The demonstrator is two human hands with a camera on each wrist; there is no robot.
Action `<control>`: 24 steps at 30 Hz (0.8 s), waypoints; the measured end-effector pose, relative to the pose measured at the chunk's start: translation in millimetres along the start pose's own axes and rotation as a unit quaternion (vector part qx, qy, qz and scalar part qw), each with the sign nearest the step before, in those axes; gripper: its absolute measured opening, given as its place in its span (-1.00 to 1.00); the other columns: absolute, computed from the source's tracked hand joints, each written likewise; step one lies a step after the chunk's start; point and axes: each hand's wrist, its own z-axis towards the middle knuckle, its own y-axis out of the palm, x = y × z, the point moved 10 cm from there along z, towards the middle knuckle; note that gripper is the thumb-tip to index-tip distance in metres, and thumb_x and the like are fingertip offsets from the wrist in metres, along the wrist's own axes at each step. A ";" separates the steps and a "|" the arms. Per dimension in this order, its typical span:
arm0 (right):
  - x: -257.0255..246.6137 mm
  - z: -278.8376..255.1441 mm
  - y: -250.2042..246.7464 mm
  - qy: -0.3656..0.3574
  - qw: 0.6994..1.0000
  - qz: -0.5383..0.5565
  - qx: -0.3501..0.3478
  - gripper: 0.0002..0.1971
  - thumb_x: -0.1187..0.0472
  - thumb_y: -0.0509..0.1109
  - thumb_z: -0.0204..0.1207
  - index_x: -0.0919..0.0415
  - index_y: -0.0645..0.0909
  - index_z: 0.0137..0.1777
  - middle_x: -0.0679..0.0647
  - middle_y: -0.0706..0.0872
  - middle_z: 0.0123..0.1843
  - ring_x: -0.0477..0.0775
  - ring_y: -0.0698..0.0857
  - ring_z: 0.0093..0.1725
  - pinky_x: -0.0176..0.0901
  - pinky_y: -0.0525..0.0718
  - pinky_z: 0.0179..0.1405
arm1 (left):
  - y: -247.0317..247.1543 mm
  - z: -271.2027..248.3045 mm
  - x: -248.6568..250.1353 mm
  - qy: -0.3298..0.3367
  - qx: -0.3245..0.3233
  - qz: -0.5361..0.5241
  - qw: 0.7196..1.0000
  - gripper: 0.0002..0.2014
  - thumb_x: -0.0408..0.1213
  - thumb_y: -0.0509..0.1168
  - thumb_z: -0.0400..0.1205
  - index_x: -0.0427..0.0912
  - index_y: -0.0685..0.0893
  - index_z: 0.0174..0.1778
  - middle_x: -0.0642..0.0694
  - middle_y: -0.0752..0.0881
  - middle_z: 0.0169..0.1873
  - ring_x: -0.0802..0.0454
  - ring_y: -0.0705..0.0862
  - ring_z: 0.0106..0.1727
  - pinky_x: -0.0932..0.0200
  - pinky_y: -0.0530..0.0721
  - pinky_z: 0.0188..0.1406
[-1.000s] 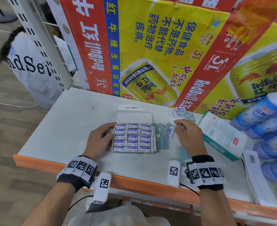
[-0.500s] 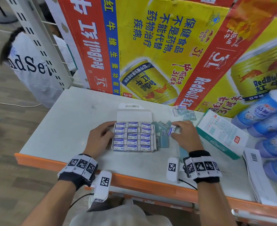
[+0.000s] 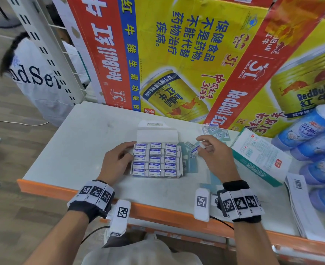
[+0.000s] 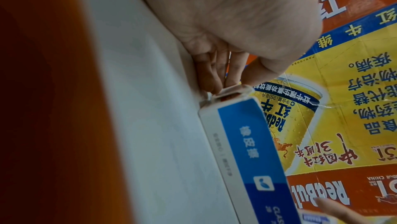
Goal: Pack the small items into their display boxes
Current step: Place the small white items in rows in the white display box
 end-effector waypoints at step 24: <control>-41.4 -15.8 100.6 -0.044 0.988 -0.047 -0.142 -0.92 0.19 0.48 0.47 0.14 0.65 -0.09 0.15 0.68 -0.40 -0.17 0.49 -0.47 -0.48 0.44 -0.35 | 0.1 -2.6 -1.9 -0.025 -0.003 -0.012 1.000 -0.61 -0.21 0.19 0.39 0.27 0.70 0.05 -0.04 0.79 -0.27 -0.04 0.76 -0.24 -0.07 0.78 -0.39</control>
